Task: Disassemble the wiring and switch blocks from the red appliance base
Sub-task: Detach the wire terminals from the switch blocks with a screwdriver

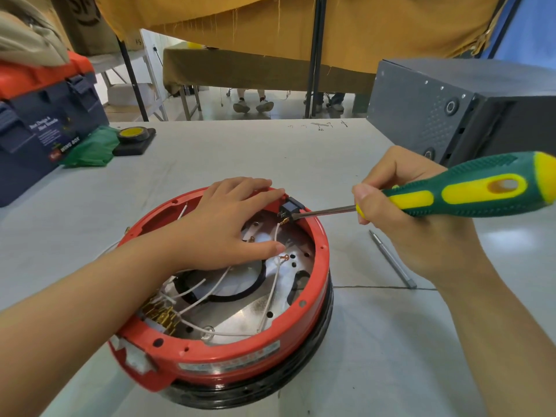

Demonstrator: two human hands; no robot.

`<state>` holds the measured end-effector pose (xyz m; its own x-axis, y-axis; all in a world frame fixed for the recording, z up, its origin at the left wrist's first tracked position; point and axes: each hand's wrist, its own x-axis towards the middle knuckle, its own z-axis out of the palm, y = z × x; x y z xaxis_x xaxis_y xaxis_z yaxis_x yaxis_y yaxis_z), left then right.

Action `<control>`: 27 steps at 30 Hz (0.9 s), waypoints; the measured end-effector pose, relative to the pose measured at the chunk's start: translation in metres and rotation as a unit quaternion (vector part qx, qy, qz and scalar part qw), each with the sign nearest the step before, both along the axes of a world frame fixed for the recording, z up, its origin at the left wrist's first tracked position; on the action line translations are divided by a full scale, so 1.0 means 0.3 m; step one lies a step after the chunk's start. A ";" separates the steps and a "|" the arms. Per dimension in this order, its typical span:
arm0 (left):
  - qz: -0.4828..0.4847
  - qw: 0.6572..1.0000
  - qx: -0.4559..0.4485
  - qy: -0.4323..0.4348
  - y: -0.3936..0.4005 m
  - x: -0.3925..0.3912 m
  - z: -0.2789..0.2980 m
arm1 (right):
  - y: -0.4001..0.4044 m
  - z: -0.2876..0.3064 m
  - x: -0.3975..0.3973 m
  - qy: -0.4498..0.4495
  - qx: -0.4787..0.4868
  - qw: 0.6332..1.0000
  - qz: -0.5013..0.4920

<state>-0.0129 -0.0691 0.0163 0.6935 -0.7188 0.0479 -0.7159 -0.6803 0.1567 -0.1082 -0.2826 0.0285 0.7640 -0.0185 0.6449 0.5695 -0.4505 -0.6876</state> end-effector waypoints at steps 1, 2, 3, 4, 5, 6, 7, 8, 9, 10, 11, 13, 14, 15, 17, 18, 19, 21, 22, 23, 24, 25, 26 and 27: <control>0.000 1.000 -0.001 0.000 0.000 0.000 0.000 | 0.001 0.001 -0.001 0.000 -0.004 1.000 -0.001; 0.000 1.000 -0.001 0.001 0.000 0.000 0.000 | 0.001 0.000 0.000 0.000 -0.007 1.000 0.000; 0.001 1.000 -0.002 0.000 0.000 0.000 0.000 | 0.000 0.000 0.002 0.000 -0.007 1.000 0.001; 0.000 1.000 -0.003 0.000 -0.001 0.001 0.000 | -0.003 -0.001 0.004 -0.001 -0.006 1.000 0.002; 0.001 1.000 -0.003 -0.001 -0.001 0.001 0.000 | -0.007 -0.003 0.007 -0.001 -0.001 1.000 0.004; 0.001 1.000 -0.003 -0.001 -0.002 0.000 0.001 | -0.013 -0.006 0.011 0.000 0.008 1.000 0.006; 0.001 1.000 -0.002 -0.001 -0.003 0.000 0.001 | -0.019 -0.010 0.017 0.002 0.018 1.000 0.008; 0.000 1.000 -0.001 -0.002 -0.003 -0.001 0.000 | -0.025 -0.016 0.023 0.005 0.030 0.999 0.011; 0.000 1.000 -0.003 -0.002 -0.003 -0.001 0.000 | -0.034 -0.020 0.030 0.011 0.045 0.999 0.016; 0.001 1.000 -0.005 -0.003 -0.003 -0.002 0.000 | -0.043 -0.023 0.037 0.018 0.065 0.997 0.023; 0.001 1.000 -0.008 -0.005 -0.002 -0.002 0.000 | -0.053 -0.025 0.043 0.025 0.088 0.995 0.030; 0.001 1.000 -0.011 -0.007 -0.003 -0.002 0.000 | -0.067 -0.033 0.052 0.037 0.127 0.990 0.039; 0.000 1.000 -0.010 -0.007 -0.004 -0.003 0.000 | -0.064 -0.040 0.056 0.046 0.134 0.989 0.044; -0.001 1.000 -0.009 -0.008 -0.005 -0.003 -0.001 | -0.054 -0.049 0.062 0.059 0.126 0.989 0.052; -0.003 1.000 -0.008 -0.007 -0.006 -0.002 0.000 | -0.014 -0.071 0.076 0.091 0.073 0.990 0.075; -0.005 1.000 -0.008 -0.006 -0.006 -0.001 0.001 | 0.001 -0.076 0.079 0.098 0.052 0.991 0.079; -0.007 1.000 -0.009 -0.003 -0.005 0.000 0.002 | 0.007 -0.075 0.081 0.097 0.050 0.991 0.079; -0.007 1.000 -0.014 -0.002 -0.002 -0.001 0.002 | -0.008 -0.057 0.078 0.086 0.087 0.990 0.069; -0.008 1.000 -0.014 -0.003 -0.002 -0.001 0.002 | -0.026 -0.048 0.074 0.080 0.116 0.988 0.063; -0.009 1.000 -0.013 -0.003 -0.002 -0.001 0.001 | -0.045 -0.042 0.067 0.074 0.142 0.985 0.060; -0.009 1.000 -0.013 -0.004 -0.003 -0.001 0.000 | -0.059 -0.038 0.064 0.066 0.159 0.983 0.057; -0.009 1.000 -0.013 -0.004 -0.003 0.000 0.000 | -0.067 -0.036 0.061 0.056 0.165 0.983 0.052; -0.009 1.000 -0.013 -0.005 -0.003 0.001 -0.001 | -0.067 -0.035 0.061 0.044 0.161 0.985 0.047; -0.010 1.000 -0.013 -0.006 -0.003 0.002 -0.001 | -0.064 -0.034 0.060 0.034 0.151 0.987 0.041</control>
<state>-0.0122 -0.0699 0.0160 0.6783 -0.7310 0.0753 -0.7314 -0.6616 0.1654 -0.0903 -0.3018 0.0183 0.8120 -0.1387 0.5670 0.5437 -0.1738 -0.8211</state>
